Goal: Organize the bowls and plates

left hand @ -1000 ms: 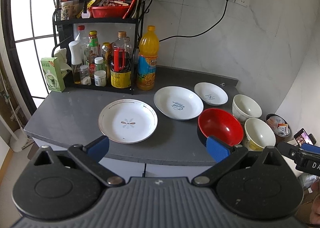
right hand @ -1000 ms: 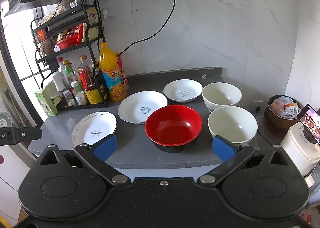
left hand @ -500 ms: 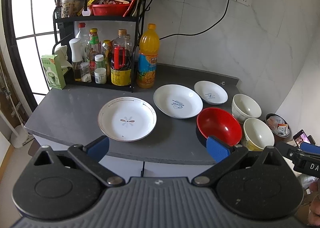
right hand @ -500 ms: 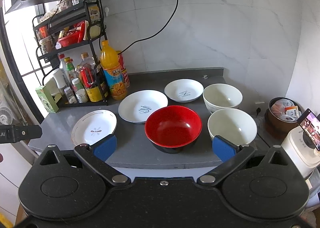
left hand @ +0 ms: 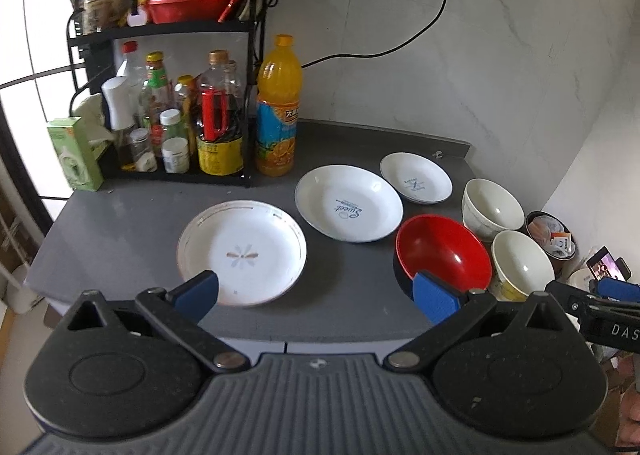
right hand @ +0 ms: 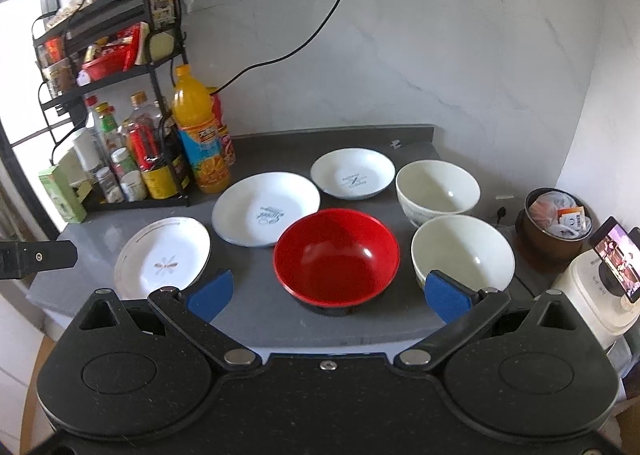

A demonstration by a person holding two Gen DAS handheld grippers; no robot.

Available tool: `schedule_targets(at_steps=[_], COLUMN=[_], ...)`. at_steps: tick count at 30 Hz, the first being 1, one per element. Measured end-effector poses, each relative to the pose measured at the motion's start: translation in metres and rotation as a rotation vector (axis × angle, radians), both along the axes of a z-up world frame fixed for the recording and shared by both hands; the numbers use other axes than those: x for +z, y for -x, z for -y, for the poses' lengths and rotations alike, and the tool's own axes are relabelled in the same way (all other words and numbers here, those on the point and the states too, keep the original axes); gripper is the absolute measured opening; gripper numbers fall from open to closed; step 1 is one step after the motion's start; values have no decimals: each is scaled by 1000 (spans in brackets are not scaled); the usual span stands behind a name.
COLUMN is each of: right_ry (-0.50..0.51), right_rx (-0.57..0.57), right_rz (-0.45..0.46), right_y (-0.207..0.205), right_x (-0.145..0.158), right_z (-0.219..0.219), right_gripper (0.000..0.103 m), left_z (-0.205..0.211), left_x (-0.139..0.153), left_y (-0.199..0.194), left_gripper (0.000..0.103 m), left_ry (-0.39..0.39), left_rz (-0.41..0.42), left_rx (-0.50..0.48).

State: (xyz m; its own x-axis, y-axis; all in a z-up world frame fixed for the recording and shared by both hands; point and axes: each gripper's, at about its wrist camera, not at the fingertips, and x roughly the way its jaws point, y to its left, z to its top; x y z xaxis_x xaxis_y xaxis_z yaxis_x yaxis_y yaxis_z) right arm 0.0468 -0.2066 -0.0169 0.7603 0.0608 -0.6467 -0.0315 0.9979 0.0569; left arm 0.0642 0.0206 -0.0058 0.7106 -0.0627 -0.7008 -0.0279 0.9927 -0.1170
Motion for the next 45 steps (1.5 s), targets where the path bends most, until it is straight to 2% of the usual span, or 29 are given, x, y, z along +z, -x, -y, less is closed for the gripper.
schedule_targets(at_steps=[4, 7, 12, 19, 25, 28, 32, 37, 45], right_ry=[-29, -3, -20, -35, -17, -16, -54, -37, -69], right_rx=[-63, -117, -173, -232, -223, -225, -195, -148, -75], right_rz=[2, -9, -27, -60, -80, -91, -84, -90, -114], right_y=[-16, -27, -44, -56, -64, -70, -79, -94, -118], right_x=[5, 1, -5, -8, -14, -18, -21, -27, -43], right_z=[-7, -14, -28, -42, -43, -36, -17, 11, 70], right_gripper=[103, 103, 103, 103, 103, 103, 103, 103, 86], left_z=[-11, -19, -27, -39, -37, -29, -14, 17, 76], left_x=[-5, -8, -11, -20, -24, -28, -26, -27, -40], left_y=[-30, -53, -83, -117, -134, -141, -146, -156, -176], left_gripper=[103, 103, 103, 103, 103, 103, 103, 102, 99], left_ry=[-3, -21, -38, -33, -38, -48, -65, -79, -73], left_rz=[-2, -5, 15, -11, -29, -50, -38, -33, -57], left_rx=[-57, -96, -188, -231, -260, -249, -226, -217, -171])
